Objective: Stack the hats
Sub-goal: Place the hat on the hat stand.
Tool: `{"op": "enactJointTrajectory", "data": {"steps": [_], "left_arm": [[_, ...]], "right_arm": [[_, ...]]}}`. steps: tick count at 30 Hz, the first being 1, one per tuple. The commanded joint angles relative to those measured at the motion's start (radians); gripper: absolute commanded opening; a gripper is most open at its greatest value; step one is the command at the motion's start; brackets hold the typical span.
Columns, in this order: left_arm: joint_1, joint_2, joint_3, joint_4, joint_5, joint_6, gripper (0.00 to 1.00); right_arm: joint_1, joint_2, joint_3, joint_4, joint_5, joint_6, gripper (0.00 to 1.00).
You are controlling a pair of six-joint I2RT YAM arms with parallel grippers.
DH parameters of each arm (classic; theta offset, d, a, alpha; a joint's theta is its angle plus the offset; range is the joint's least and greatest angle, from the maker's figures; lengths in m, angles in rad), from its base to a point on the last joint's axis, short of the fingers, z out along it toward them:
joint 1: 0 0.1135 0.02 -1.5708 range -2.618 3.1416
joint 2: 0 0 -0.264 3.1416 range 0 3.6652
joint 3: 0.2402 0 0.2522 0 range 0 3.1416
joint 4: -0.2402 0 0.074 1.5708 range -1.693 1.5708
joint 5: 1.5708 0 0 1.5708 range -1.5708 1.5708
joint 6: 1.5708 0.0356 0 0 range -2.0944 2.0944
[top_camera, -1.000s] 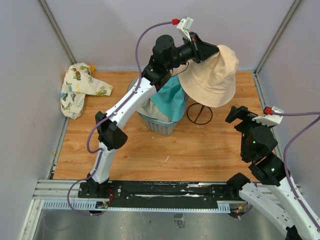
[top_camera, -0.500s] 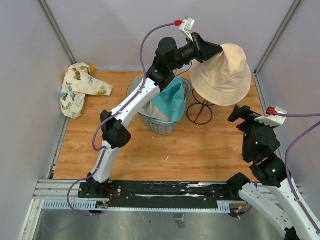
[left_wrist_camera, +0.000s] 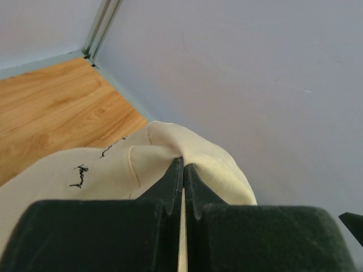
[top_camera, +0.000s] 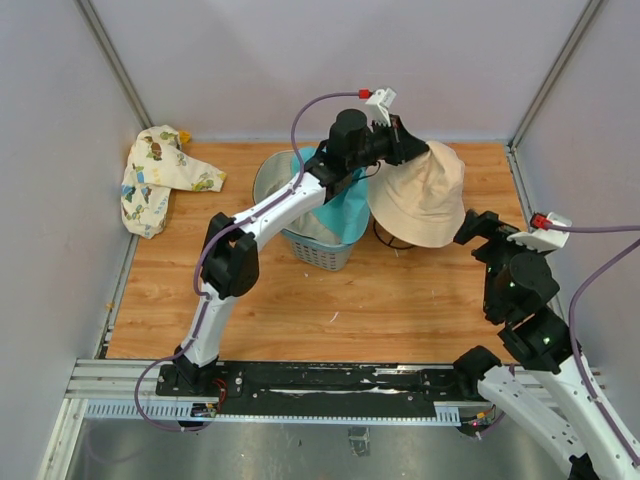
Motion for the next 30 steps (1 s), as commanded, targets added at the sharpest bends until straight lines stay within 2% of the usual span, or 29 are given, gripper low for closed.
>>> {"op": "enactJointTrajectory", "data": {"steps": [1, 10, 13, 23, 30], "left_arm": [[0.016, -0.083, -0.038, 0.060, -0.018, 0.012, 0.00], [0.049, -0.073, -0.045, 0.029, 0.029, -0.011, 0.00], [0.062, -0.069, -0.051, 0.029, 0.053, -0.031, 0.01], [0.073, -0.025, 0.002, -0.041, 0.145, -0.007, 0.00], [0.095, -0.044, -0.025, -0.076, 0.198, 0.028, 0.01]], "right_arm": [[-0.024, 0.022, -0.028, 0.018, -0.087, 0.018, 0.99], [-0.024, 0.158, -0.122, 0.081, -0.419, 0.106, 0.99], [-0.019, 0.206, -0.142, 0.117, -0.483, 0.139, 0.99], [0.156, 0.413, -0.151, 0.243, -0.429, 0.173, 0.99], [0.181, 0.572, -0.134, 0.349, -0.453, 0.173, 0.85]]}}
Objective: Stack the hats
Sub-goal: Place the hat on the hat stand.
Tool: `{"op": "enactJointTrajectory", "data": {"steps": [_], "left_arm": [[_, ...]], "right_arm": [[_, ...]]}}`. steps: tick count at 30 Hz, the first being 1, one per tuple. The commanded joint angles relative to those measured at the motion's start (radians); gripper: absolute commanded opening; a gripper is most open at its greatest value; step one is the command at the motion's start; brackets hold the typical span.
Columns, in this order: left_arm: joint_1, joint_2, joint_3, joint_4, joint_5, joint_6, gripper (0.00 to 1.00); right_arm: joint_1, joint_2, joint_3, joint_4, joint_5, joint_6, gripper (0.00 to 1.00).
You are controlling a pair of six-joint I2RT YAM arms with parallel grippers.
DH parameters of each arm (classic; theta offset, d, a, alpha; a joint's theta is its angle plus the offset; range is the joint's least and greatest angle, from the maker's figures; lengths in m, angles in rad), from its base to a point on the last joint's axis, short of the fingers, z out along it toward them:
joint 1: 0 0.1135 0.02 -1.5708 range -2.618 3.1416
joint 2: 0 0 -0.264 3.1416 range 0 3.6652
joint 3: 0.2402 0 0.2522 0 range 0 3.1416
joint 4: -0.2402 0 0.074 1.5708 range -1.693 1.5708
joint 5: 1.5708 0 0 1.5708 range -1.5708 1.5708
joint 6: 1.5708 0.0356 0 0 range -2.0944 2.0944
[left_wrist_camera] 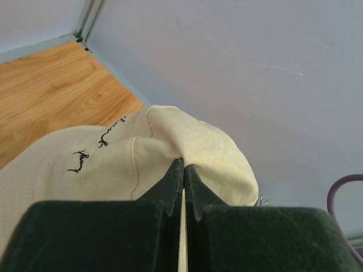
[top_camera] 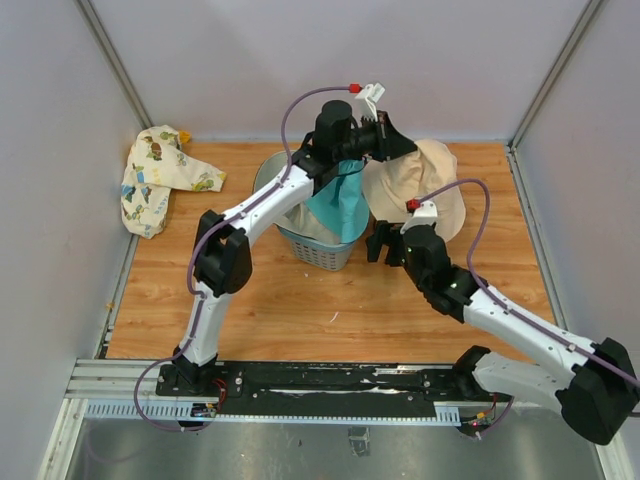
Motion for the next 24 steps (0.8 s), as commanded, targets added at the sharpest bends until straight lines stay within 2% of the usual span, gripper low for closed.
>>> {"op": "enactJointTrajectory", "data": {"steps": [1, 5, 11, 24], "left_arm": [[0.033, -0.020, -0.010, -0.022, 0.062, 0.033, 0.01], [0.046, -0.051, -0.064, -0.021, 0.082, 0.047, 0.01], [0.063, -0.088, -0.096, -0.084, 0.098, 0.106, 0.00], [0.112, -0.122, -0.135, -0.128, 0.120, 0.152, 0.00]], "right_arm": [[0.022, 0.085, 0.016, 0.112, -0.014, 0.011, 0.83], [0.024, 0.191, 0.060, 0.159, -0.036, -0.002, 0.75], [0.023, 0.335, 0.144, 0.210, -0.076, -0.031, 0.70], [0.026, 0.600, 0.354, 0.240, -0.239, -0.138, 0.75]]}}
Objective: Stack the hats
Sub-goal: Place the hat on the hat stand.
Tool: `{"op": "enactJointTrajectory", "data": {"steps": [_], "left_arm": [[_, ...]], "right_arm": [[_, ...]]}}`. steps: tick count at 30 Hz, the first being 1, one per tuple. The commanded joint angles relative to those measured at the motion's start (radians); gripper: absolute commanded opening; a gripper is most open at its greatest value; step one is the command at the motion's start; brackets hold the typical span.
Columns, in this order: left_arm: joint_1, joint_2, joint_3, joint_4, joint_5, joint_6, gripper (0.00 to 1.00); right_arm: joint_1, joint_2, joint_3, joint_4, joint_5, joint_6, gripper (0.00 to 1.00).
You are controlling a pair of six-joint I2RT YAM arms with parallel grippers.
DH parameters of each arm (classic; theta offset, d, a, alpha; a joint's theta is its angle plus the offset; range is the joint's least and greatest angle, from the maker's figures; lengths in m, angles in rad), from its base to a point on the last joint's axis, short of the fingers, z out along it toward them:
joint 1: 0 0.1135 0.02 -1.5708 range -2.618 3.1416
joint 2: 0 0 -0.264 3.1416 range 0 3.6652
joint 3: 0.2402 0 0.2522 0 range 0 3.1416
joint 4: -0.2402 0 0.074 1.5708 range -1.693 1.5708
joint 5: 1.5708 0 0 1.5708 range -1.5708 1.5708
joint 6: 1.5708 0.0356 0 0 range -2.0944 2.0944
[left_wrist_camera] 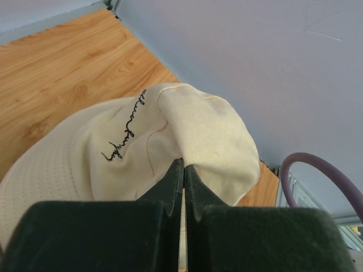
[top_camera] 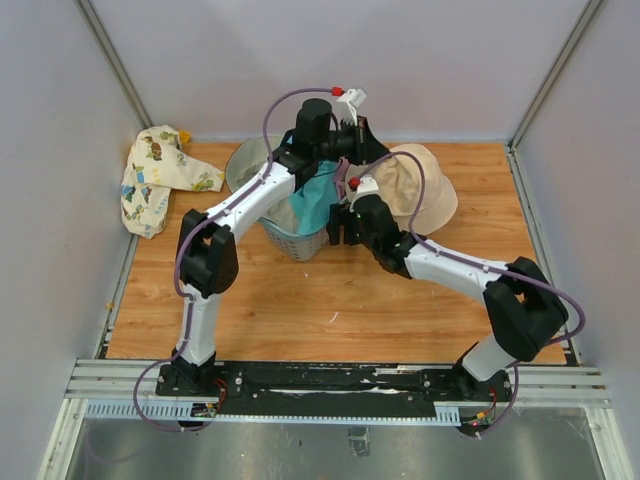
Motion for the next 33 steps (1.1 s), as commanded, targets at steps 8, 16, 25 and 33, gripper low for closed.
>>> {"op": "enactJointTrajectory", "data": {"steps": [8, 16, 25, 33], "left_arm": [[0.078, -0.015, 0.005, -0.023, 0.106, 0.018, 0.01], [0.074, 0.070, 0.114, 0.001, 0.250, -0.048, 0.01], [0.030, 0.105, 0.129, -0.054, 0.272, 0.000, 0.01], [-0.002, 0.166, 0.187, -0.085, 0.272, 0.011, 0.01]], "right_arm": [[0.028, 0.124, 0.142, 0.066, -0.106, -0.110, 0.79], [0.047, -0.075, 0.076, -0.071, -0.048, -0.140, 0.83], [0.060, -0.326, -0.052, -0.203, -0.029, -0.093, 0.87], [0.061, -0.592, -0.124, -0.319, 0.081, -0.083, 0.90]]}}
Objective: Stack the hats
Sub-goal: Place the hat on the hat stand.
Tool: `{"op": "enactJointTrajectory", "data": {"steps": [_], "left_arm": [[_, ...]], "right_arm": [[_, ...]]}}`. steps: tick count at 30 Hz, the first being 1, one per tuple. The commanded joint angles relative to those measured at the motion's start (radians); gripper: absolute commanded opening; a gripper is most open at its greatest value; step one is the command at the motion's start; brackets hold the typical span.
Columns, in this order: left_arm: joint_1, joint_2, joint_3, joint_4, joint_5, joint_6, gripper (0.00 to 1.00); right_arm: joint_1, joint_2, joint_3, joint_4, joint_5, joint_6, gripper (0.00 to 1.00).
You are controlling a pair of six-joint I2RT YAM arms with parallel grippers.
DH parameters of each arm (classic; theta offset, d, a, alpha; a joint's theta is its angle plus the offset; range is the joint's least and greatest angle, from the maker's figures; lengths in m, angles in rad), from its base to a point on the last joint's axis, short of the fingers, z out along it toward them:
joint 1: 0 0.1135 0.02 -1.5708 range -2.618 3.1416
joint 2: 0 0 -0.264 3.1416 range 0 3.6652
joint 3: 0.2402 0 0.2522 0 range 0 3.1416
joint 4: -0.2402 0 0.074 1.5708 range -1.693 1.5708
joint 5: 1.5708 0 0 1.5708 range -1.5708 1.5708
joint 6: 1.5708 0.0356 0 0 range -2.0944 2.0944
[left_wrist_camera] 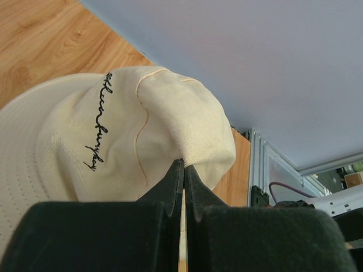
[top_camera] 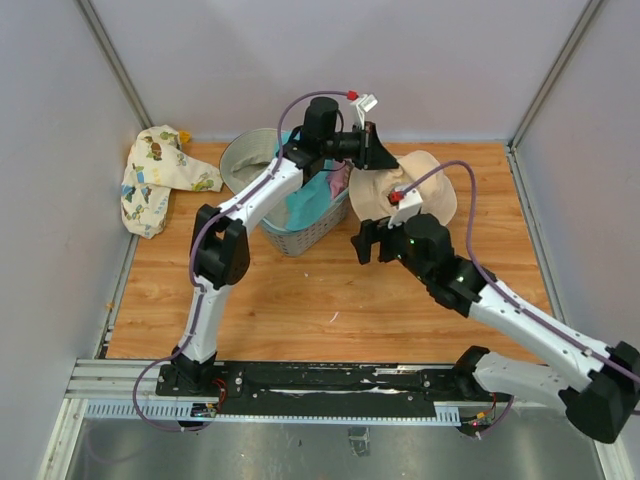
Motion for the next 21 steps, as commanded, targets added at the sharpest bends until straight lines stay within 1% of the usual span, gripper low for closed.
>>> {"op": "enactJointTrajectory", "data": {"steps": [1, 4, 5, 7, 9, 11, 14, 18, 21], "left_arm": [[-0.021, 0.059, 0.067, -0.032, 0.020, 0.018, 0.01], [-0.027, 0.070, 0.066, -0.047, 0.004, 0.028, 0.01], [-0.027, 0.070, 0.058, -0.048, -0.016, 0.030, 0.03], [-0.027, 0.070, 0.045, -0.053, -0.042, 0.036, 0.06], [-0.027, 0.078, 0.045, -0.067, -0.062, 0.038, 0.07], [-0.028, 0.082, 0.043, -0.082, -0.086, 0.041, 0.08], [-0.027, 0.077, 0.028, -0.087, -0.115, 0.039, 0.20], [-0.027, 0.014, -0.057, -0.013, -0.153, 0.011, 0.28], [-0.025, -0.024, -0.094, 0.024, -0.184, -0.010, 0.38]], "right_arm": [[0.012, -0.141, -0.022, -0.076, 0.107, 0.012, 0.90], [0.011, -0.225, -0.052, -0.076, 0.183, 0.005, 0.92], [0.012, -0.252, -0.054, -0.082, 0.204, 0.003, 0.93], [0.012, -0.279, -0.056, -0.095, 0.248, -0.001, 0.94], [0.007, -0.303, -0.058, -0.101, 0.307, -0.008, 0.97], [-0.011, -0.306, -0.057, -0.105, 0.330, -0.010, 0.98], [-0.058, -0.296, -0.056, -0.104, 0.336, -0.004, 0.99], [-0.145, -0.272, -0.057, -0.077, 0.320, 0.006, 1.00], [-0.212, -0.240, -0.039, -0.067, 0.294, 0.019, 0.99]]}}
